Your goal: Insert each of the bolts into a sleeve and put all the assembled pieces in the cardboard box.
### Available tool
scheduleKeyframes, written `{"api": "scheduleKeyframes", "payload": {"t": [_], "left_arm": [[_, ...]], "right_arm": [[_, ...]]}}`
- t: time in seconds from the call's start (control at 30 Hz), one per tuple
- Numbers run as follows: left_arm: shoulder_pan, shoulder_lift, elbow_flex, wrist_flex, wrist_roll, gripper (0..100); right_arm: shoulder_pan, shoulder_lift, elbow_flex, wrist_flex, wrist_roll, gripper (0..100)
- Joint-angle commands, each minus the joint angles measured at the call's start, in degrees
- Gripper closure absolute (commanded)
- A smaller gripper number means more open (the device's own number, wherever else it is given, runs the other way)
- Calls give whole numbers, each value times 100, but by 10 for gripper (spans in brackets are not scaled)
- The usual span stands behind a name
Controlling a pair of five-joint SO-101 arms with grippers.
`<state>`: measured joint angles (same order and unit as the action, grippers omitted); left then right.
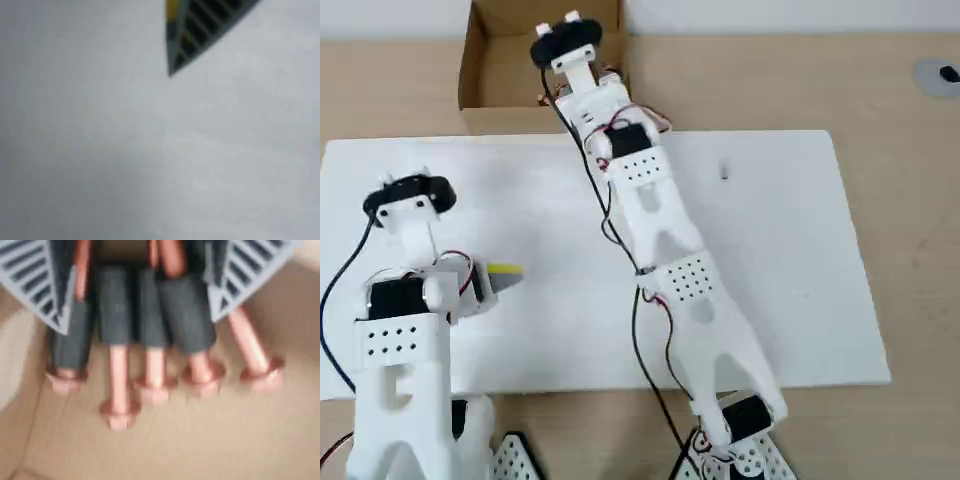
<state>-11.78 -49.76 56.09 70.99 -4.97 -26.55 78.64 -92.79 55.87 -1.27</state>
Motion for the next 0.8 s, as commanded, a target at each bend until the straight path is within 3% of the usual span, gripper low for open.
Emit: {"api": "scheduleKeyframes", "payload": {"t": [0.0, 0.13, 0.27, 0.53, 0.67, 0.77], "left_arm": [[352, -101, -413, 440, -299, 725], [624, -409, -835, 870, -308, 921], [668, -1200, -870, 897, -334, 943], [607, -3899, -651, 1301, -352, 992], [343, -5464, 149, 598, -352, 991], [264, -5420, 800, -114, -703, 991]], "right_arm": [[31, -1534, -268, 1538, 0, 857], [127, -2686, -277, 3033, -229, 993], [145, -3732, -277, 4651, -220, 988], [673, -5719, -224, 4686, -229, 989], [1077, -6615, 163, 4695, -229, 989], [1525, -7538, 1455, 4695, -229, 989]]}}
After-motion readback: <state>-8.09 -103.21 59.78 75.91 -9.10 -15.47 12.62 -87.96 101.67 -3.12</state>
